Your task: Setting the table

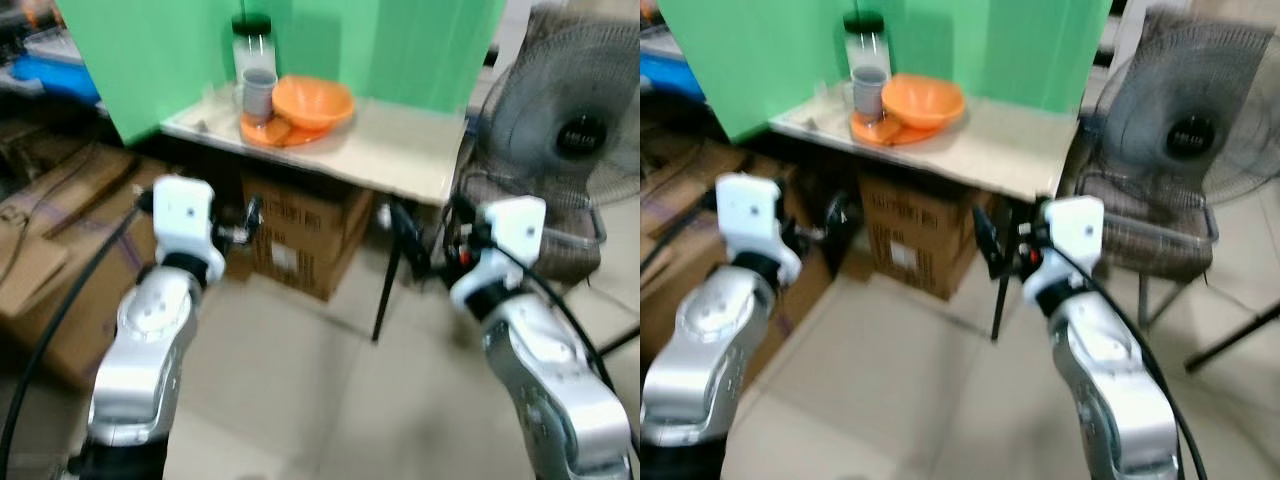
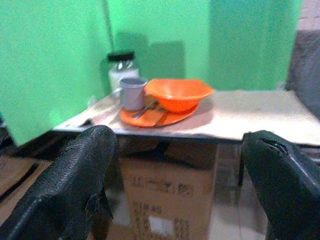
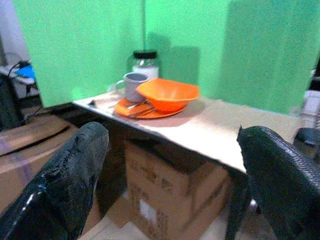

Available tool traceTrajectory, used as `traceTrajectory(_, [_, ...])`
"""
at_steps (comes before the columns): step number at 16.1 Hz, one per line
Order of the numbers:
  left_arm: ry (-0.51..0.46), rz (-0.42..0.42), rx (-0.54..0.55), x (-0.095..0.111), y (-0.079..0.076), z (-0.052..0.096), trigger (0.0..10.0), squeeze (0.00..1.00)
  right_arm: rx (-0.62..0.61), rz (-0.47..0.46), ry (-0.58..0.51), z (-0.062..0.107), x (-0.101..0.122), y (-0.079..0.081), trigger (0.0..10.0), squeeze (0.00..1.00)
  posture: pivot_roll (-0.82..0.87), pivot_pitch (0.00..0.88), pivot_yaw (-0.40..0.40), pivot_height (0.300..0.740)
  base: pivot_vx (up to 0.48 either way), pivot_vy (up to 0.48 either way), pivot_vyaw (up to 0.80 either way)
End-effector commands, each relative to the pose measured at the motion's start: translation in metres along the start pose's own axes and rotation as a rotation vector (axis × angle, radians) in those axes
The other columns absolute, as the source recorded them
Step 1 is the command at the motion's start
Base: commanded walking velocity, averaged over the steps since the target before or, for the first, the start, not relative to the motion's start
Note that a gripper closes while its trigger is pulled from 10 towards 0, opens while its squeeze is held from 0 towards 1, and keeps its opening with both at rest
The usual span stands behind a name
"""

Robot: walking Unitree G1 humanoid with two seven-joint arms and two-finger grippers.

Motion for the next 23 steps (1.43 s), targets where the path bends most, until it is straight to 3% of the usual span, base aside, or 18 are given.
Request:
traceTrajectory(1, [-0.025,0.010,-0.031,0.0076,-0.0099,-0.0012,10.0,0.00,-0.036,0.008,-0.010,0.0030,0.0028,-0.0098,10.0,0.00,0.07,0.000,-0.012,0.740,0.289,0.000,0.00])
traceTrajectory(23, [-0.040,0.020,-0.053,0.0130,-0.0127,-0.0065,10.0,0.00,-0.029,0.019,-0.030,0.0014,0.0048,-0.0093,10.0,0.00,0.06,0.000,0.003,0.740,0.355,0.000,0.00])
Point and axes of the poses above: a point about 5 cm out from each wrist's last joint towards the gripper, its own z axis pointing back from the gripper into the wrist, its own x axis along the axis of the wrist's last joint, y = z × x, the point moved 6 cm from there along -z, pointing out of the wrist towards the gripper, and after that the axes turned 14 degrees about -z, right-handed, at the moved point
